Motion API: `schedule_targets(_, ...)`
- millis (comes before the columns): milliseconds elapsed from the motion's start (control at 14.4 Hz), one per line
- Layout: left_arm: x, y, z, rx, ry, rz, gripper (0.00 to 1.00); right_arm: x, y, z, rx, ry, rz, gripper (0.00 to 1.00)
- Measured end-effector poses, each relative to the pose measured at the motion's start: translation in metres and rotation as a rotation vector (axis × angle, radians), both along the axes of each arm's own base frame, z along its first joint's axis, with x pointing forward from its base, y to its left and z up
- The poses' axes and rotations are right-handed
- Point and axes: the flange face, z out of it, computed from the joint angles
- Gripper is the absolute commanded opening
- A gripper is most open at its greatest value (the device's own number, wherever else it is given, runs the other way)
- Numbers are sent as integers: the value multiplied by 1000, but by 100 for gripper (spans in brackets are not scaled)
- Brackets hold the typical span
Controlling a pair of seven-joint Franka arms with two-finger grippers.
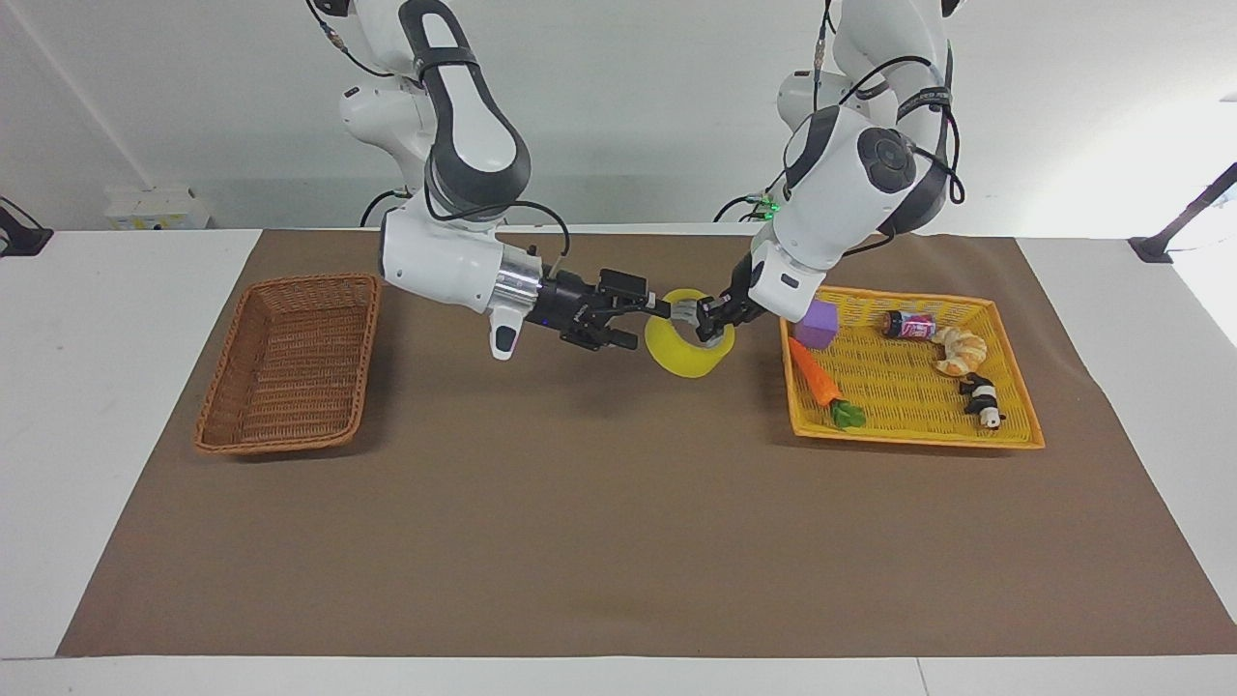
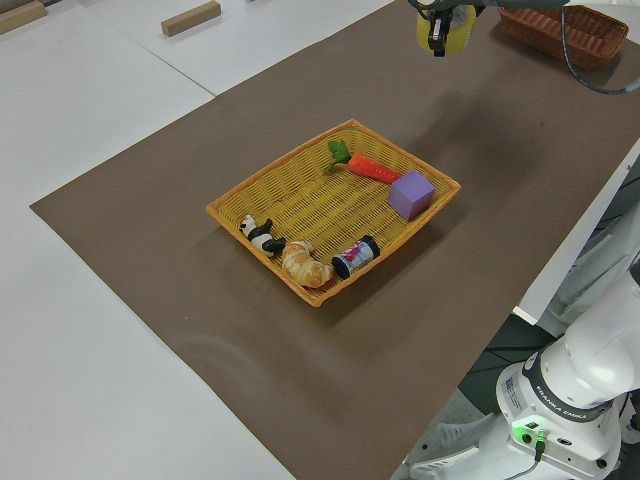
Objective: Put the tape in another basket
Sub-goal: 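Reach the right gripper toward the tape held by the left gripper, then grasp the tape with the right gripper while the left gripper holds it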
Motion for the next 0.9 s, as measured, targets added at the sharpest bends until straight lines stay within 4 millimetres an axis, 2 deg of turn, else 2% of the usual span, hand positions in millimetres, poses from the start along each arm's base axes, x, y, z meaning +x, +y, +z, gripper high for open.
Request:
schedule_targets(278, 0, 0, 0, 0, 0, 0, 2, -3, 6, -1, -2, 7, 4, 100)
schedule_targets(347, 0, 0, 0, 0, 0, 0, 2, -3, 6, -1, -2, 7, 3, 97)
schedule_targets(624, 0, 1, 0, 0, 0, 1, 2, -2, 6, -2, -4, 7, 0, 71)
schedule_targets(763, 0, 1, 0, 0, 0, 2, 2, -2, 6, -2, -5, 7, 0, 63)
schedule_targets(833, 1, 2, 1, -1, -3, 4, 2, -2, 4, -4, -9, 8, -4, 55)
schedule_targets(902, 1, 2, 2, -1, -3, 5, 2, -2, 4, -5, -10, 8, -5, 43)
